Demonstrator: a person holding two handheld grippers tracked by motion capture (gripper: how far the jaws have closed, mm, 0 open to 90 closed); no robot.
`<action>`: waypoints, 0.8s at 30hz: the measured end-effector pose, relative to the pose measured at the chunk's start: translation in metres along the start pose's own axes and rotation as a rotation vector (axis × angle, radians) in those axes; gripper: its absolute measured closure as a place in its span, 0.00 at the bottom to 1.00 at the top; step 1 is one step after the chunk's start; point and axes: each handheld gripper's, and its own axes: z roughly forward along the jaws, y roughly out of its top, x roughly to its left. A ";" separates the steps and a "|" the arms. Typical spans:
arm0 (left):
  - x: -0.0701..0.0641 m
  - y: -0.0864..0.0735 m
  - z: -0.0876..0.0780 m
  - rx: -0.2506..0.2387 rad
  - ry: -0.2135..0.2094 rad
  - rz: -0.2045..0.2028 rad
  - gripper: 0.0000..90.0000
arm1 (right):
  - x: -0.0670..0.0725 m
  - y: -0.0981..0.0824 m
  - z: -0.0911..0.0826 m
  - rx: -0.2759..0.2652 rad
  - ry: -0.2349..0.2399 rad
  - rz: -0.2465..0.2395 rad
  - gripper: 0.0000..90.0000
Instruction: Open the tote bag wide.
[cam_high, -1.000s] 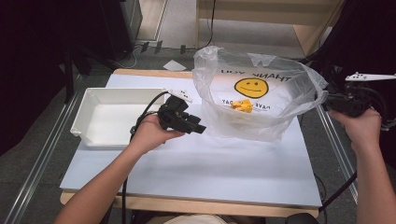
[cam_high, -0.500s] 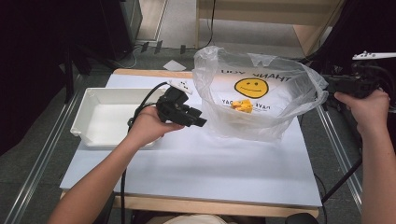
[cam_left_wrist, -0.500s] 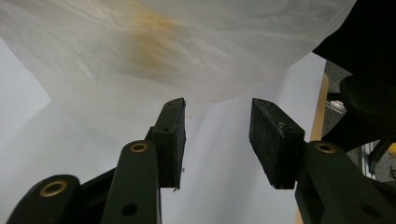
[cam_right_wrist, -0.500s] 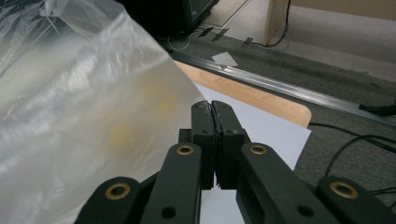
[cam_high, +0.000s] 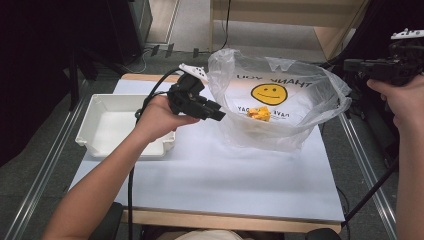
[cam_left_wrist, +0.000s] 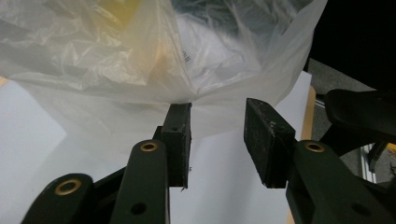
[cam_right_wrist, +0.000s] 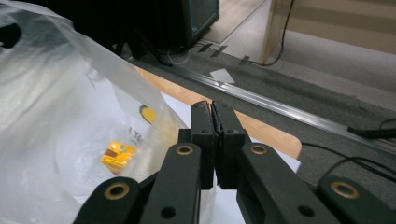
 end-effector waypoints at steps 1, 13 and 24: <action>-0.001 0.005 -0.002 -0.010 -0.004 -0.003 0.72 | 0.002 0.002 0.000 -0.004 0.008 -0.001 0.99; -0.003 0.047 -0.013 -0.021 0.016 0.041 0.82 | 0.036 0.026 0.003 0.030 0.040 -0.086 0.99; 0.008 0.083 -0.002 -0.005 0.050 0.043 0.95 | 0.052 0.032 0.019 0.048 0.089 -0.117 0.99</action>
